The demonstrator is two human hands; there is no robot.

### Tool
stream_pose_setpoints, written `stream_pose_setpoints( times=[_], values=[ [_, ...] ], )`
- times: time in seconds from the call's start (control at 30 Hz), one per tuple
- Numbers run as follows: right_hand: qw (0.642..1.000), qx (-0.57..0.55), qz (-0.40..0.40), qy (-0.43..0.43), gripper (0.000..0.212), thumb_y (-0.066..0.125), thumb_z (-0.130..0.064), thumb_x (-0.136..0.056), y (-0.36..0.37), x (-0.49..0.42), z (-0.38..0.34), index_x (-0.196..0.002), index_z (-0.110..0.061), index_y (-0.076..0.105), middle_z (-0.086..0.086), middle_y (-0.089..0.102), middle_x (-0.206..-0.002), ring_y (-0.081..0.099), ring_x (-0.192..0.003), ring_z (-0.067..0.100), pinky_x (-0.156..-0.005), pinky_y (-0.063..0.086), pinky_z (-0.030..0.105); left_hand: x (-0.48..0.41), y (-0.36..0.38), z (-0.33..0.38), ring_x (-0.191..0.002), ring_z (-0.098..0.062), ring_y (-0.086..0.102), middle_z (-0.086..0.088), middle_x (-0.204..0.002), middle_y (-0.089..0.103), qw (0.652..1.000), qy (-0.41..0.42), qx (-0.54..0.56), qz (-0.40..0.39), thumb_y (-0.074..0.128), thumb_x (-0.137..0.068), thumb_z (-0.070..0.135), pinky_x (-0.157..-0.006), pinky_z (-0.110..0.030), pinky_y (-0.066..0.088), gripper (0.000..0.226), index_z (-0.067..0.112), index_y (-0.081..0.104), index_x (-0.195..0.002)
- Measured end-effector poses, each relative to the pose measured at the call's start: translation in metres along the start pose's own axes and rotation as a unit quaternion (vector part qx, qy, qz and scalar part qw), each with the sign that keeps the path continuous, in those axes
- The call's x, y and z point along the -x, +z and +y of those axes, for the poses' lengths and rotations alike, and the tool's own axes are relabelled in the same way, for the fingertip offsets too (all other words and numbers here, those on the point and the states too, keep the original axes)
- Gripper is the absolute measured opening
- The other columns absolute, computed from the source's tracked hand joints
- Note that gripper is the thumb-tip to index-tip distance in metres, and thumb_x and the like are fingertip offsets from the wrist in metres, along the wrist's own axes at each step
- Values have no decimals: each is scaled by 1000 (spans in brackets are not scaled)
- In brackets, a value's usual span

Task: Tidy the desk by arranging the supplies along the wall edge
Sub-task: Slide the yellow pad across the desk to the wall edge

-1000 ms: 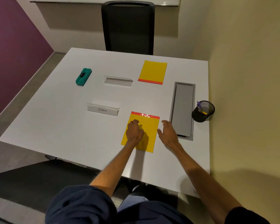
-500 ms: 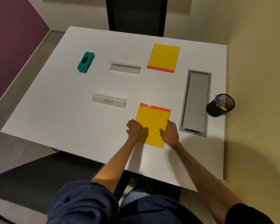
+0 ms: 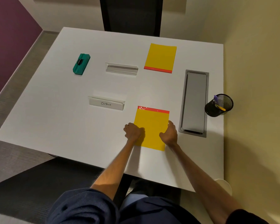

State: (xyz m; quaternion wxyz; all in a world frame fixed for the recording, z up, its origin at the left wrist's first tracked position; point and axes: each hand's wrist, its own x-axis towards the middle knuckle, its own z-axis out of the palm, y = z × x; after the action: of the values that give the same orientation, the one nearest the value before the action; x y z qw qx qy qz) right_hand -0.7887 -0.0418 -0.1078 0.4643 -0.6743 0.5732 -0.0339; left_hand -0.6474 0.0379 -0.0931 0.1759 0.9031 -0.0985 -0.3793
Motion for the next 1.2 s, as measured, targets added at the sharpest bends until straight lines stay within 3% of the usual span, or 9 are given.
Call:
stream_pose_setpoints(
  times=[0.13,0.27,0.43,0.57,0.73,0.87,0.97,1.07,1.2],
  values=[
    [999,-28,1,22,77,70,-3,-80,-1,1,2,-147,-7,32,16,42,-146,41,-135,34,-109,40,43,-4,-3,-11,-127,-39,49,-25,-131,55,998,17,58,1,63,-90,12,-103,-46,44,40,-7,57,-124],
    [997,-58,-9,40,82,72,-2,-80,-4,0,5,-149,-5,27,18,41,-147,41,-137,34,-112,39,46,3,-6,-19,-117,-36,58,-23,-125,59,984,31,176,-13,64,-87,0,-96,-43,49,41,-7,50,-125],
    [995,-75,-20,60,86,74,-2,-80,-12,0,10,-150,-5,23,18,38,-149,39,-138,34,-113,39,46,7,-15,-17,-105,-29,63,-28,-124,64,955,119,270,-35,57,-91,-11,-96,-41,50,37,-9,54,-128],
    [999,-34,26,4,81,80,-14,-76,-22,2,7,-142,-7,34,17,42,-140,40,-134,34,-111,39,50,13,-23,-11,-102,-26,60,-28,-125,64,940,189,279,-53,54,-92,-13,-97,-43,50,38,-10,54,-130],
    [985,35,147,-78,101,82,-37,-74,-41,-4,-17,-151,-11,22,11,32,-153,32,-143,30,-115,33,52,19,-39,5,-96,-28,61,-29,-115,66,935,235,262,-52,54,-91,-14,-91,-47,52,37,-9,56,-127],
    [980,71,126,-140,97,80,-41,-76,-55,-14,-36,-151,-17,25,8,32,-156,30,-144,28,-117,26,50,21,-48,16,-85,-28,60,-19,-97,65,933,275,219,-82,55,-90,-14,-79,-35,51,34,-9,56,-124],
    [973,90,108,-182,84,78,-39,-78,-59,-14,-43,-147,-18,35,8,47,-145,43,-135,28,-114,30,48,24,-49,22,-75,-25,59,-14,-90,64,930,295,195,-97,56,-91,-13,-73,-26,49,31,-10,56,-122],
    [970,75,131,-192,72,78,-35,-79,-60,-9,-42,-140,-17,45,10,57,-130,53,-121,28,-106,37,43,27,-47,24,-73,-19,59,-12,-90,63,931,298,184,-97,56,-91,-12,-73,-27,49,30,-10,56,-121],
    [966,86,154,-191,63,76,-34,-82,-59,0,-37,-137,-16,50,11,59,-124,54,-116,28,-99,39,39,28,-42,24,-84,-27,61,-23,-98,67,934,290,188,-96,58,-93,-8,-77,-31,51,32,-10,57,-124]
  ],
)
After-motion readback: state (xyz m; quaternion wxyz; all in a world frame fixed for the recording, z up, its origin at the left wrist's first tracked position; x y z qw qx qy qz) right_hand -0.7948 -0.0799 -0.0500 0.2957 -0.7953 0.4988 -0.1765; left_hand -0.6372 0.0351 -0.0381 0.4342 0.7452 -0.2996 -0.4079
